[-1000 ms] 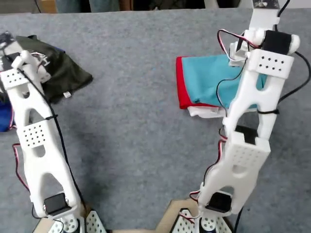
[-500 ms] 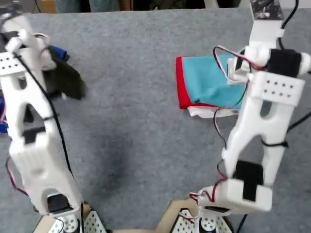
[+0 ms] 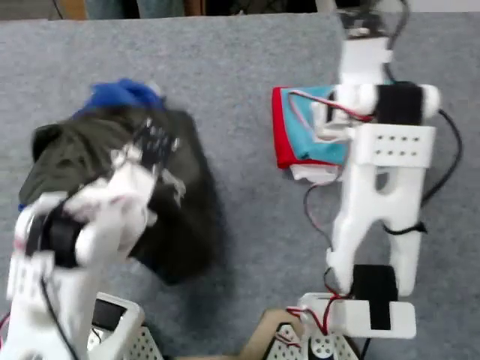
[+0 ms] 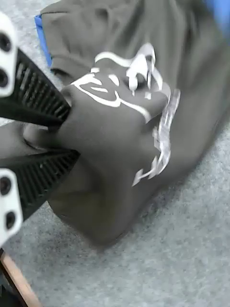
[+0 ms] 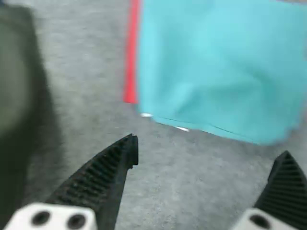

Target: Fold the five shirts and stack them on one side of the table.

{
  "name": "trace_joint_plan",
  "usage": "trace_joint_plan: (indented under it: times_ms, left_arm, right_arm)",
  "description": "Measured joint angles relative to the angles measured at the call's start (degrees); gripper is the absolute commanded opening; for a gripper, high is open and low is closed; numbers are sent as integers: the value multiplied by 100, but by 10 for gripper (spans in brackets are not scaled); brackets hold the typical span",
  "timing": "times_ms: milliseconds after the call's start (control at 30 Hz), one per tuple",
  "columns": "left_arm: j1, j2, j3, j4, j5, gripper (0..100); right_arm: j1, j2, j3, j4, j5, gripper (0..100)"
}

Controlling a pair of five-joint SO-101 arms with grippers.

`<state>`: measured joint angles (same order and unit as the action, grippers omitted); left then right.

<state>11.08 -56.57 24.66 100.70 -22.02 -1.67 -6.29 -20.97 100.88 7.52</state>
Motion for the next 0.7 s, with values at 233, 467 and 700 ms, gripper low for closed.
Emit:
trace_joint_plan:
  times_ms: [233, 467, 700]
  left_arm:
    - [-466, -1125, -158, 0, 141, 268]
    - [-2136, -1741, -193, -44, 176, 268]
    - [-4809, -958, 1688, -1996, -132, 268]
  right_arm:
    - [-1565, 510, -220, -18, -466, 423]
    - [-2127, 2286, -1705, -9, -1222, 423]
    - [-3314, 4193, -3007, -18, -985, 423]
